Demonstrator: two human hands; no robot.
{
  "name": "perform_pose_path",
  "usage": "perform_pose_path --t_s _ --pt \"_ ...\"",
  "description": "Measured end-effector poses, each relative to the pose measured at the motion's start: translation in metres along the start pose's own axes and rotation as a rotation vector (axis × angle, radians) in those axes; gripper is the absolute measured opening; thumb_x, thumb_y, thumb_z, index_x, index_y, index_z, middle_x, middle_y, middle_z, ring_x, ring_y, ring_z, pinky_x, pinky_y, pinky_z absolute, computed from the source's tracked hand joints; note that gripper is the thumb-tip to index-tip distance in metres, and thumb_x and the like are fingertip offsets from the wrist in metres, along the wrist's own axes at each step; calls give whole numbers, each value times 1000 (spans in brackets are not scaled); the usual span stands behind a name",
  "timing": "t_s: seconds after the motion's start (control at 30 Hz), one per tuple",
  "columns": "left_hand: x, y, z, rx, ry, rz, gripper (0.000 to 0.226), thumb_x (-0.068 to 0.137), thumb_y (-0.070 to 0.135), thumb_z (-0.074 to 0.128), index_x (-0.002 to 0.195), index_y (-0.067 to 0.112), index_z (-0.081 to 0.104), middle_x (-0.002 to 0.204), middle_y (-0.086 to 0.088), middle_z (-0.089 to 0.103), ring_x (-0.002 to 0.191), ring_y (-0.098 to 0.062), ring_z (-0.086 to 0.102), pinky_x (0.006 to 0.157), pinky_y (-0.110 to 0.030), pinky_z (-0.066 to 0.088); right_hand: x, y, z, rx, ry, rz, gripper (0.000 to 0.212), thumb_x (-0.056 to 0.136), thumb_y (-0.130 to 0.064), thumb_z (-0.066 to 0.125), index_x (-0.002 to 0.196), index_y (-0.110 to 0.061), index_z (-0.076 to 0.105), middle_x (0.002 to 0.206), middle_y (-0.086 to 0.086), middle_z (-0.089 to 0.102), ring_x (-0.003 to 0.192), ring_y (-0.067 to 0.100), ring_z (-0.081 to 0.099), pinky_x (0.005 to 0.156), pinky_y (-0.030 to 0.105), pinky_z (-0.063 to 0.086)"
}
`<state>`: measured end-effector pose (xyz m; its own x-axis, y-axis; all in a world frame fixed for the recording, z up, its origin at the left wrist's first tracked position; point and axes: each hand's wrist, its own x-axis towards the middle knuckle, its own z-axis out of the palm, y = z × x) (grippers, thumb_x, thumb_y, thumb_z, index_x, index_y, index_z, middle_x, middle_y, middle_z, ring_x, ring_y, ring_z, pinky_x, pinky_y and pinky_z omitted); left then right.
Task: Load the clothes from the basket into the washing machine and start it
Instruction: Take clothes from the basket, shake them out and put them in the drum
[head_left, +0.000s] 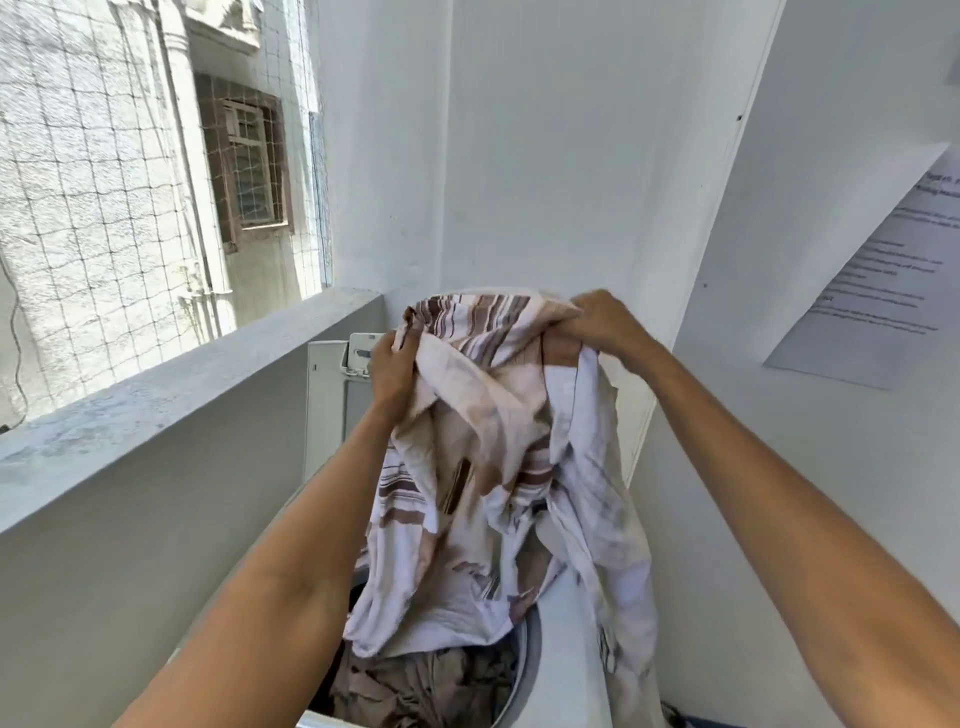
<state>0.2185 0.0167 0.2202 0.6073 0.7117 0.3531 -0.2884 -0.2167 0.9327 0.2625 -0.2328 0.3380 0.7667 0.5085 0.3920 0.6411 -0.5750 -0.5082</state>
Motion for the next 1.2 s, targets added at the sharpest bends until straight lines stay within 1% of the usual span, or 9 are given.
perform_pose_path --t_s 0.17,0.33,0.43,0.67,0.8,0.9,1.03,1.13,1.2 --pt "11 19 -4 -31 92 29 30 93 34 55 69 16 58 62 0 57 59 -6 44 63 -30 36 32 -54 -3 243 213 -104 23 72 -27 64 60 -9 58 62 0 54 68 14 52 62 30 39" --pt "2 -22 -36 380 -50 -133 25 94 24 50 96 5 66 98 -16 67 88 -24 61 69 -29 38 36 -39 64 89 41 -2 35 81 -27 66 59 -18 40 62 -4 48 76 21 52 64 30 36" --pt "-5 -64 -57 445 -53 -307 43 95 40 46 111 4 64 116 -25 63 108 -37 59 86 -39 46 24 -8 113 30 -124 20 18 79 -25 68 79 -9 61 85 12 66 90 28 62 74 36 44" --pt "-22 -115 -90 558 -33 -448 46 96 40 43 110 3 65 119 -24 62 111 -38 58 94 -39 46 -18 29 173 -355 -461 -19 29 88 -35 55 106 -13 60 116 15 64 107 32 60 83 37 46" --pt "-23 -128 -99 555 -34 -474 46 95 40 45 108 1 65 117 -25 63 110 -38 59 95 -40 47 -28 40 184 -586 -479 -94 38 92 -39 50 123 -17 49 129 9 57 119 28 55 90 40 44" --pt "-28 -130 -101 573 -51 -510 43 93 41 48 106 5 67 116 -22 65 108 -36 60 95 -40 48 -33 36 186 -707 -356 -238 31 97 -33 43 122 -22 57 124 6 59 116 27 56 86 36 46" --pt "-38 -131 -102 601 -205 -574 53 83 46 58 113 3 62 119 -22 63 109 -33 60 91 -38 48 -29 11 184 -419 -264 -155 28 96 -31 40 100 -19 66 109 10 64 103 30 61 74 32 41" --pt "-48 -111 -97 390 -410 -539 69 71 63 59 117 12 55 117 -10 58 107 -25 56 88 -37 46 -16 -18 178 173 -313 147 26 94 -19 41 77 -13 60 81 16 67 78 35 70 67 38 55" --pt "-53 -93 -91 217 -538 -550 68 73 68 54 127 28 48 119 2 55 110 -18 52 88 -38 44 -12 -34 177 478 -381 289 24 93 -14 42 82 -10 64 78 17 67 57 27 69 58 35 58"
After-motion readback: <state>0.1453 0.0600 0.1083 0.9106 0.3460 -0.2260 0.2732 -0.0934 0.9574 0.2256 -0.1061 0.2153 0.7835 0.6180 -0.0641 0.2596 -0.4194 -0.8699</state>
